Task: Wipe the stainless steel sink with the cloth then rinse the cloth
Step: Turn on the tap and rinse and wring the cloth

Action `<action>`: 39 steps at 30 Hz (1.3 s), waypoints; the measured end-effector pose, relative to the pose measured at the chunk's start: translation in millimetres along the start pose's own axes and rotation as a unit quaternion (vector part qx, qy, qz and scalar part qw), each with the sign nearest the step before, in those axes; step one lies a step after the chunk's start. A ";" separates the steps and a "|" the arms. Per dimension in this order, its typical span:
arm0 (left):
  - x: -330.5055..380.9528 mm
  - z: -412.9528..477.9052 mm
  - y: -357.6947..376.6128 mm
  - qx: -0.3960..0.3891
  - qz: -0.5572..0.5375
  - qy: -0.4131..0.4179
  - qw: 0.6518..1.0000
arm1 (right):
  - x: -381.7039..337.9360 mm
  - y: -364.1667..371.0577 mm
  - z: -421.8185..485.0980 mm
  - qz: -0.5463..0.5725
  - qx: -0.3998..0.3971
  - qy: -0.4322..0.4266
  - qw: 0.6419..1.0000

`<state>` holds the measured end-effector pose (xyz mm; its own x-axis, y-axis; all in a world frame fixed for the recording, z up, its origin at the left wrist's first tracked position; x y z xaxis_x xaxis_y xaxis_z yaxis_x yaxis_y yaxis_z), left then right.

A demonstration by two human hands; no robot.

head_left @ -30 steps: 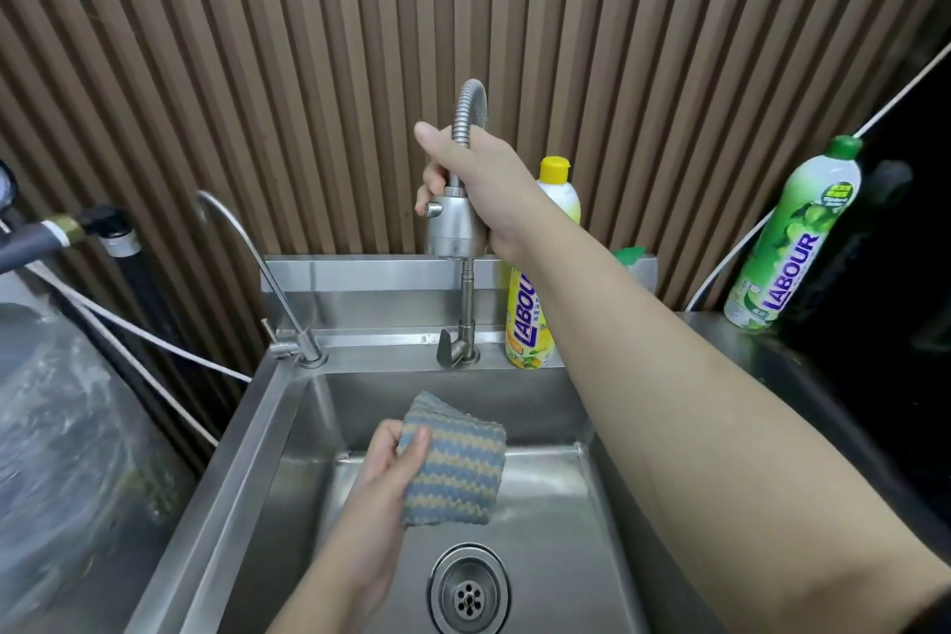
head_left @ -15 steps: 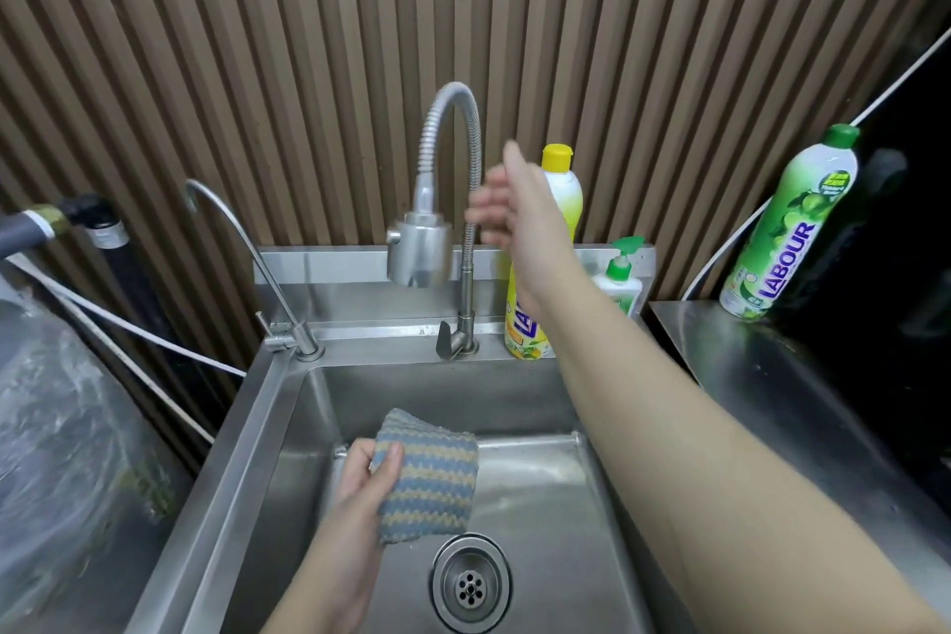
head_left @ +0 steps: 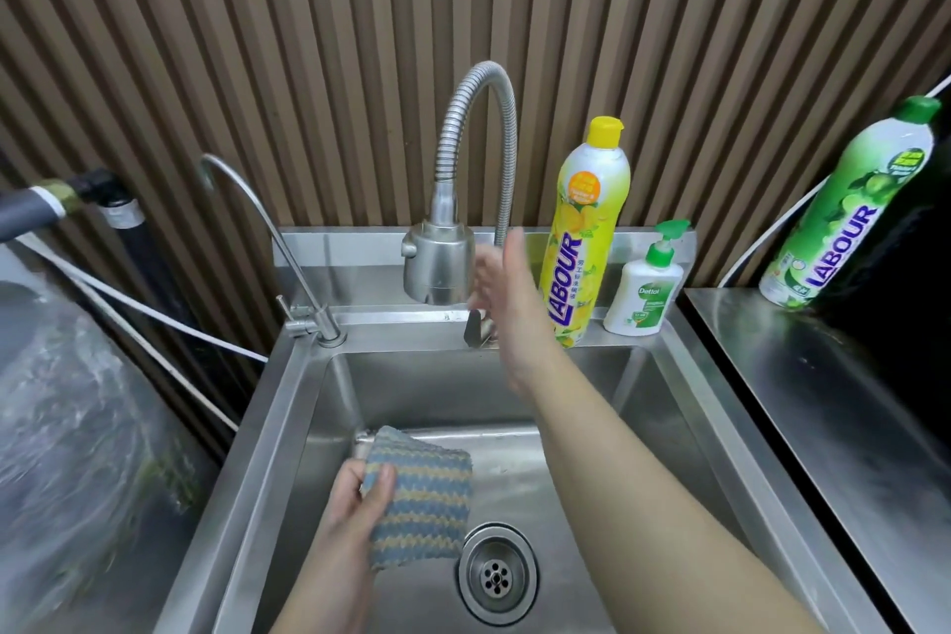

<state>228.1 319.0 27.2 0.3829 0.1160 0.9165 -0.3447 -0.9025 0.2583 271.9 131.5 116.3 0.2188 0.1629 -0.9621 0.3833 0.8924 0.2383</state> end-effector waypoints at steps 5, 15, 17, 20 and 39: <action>-0.3 2.2 8.7 -0.037 0.009 0.015 0.999 | -56.2 27.0 -17.6 -0.094 -0.135 -0.037 0.986; -8.5 -2.8 44.1 -0.063 0.009 0.002 0.998 | -110.0 -70.4 14.3 -0.245 0.077 -0.170 0.951; -8.7 -4.0 45.0 -0.059 0.009 0.002 0.998 | -111.8 -70.0 16.3 -0.244 0.014 -0.166 0.955; -10.7 -4.3 46.6 -0.053 0.010 0.006 0.999 | -101.4 -53.5 7.4 -0.097 -0.081 -0.129 0.984; -3.3 -16.3 59.7 -0.070 0.021 0.022 0.997 | -76.3 -30.4 -14.9 0.058 -0.188 -0.066 0.978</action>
<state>192.2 271.4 44.5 0.3289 0.0990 0.9392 -0.4773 -0.8407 0.2558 230.2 98.2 180.4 0.3645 0.2397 -0.8998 -0.0039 0.9667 0.2559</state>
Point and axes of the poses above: each hand's wrist, its own z-axis towards the middle knuckle, its own y-axis out of the palm, x = y × z, the point moved 2 cm from there along z, towards the middle knuckle, and after that the axes turned 6 degrees about z, right-handed, at the moved point
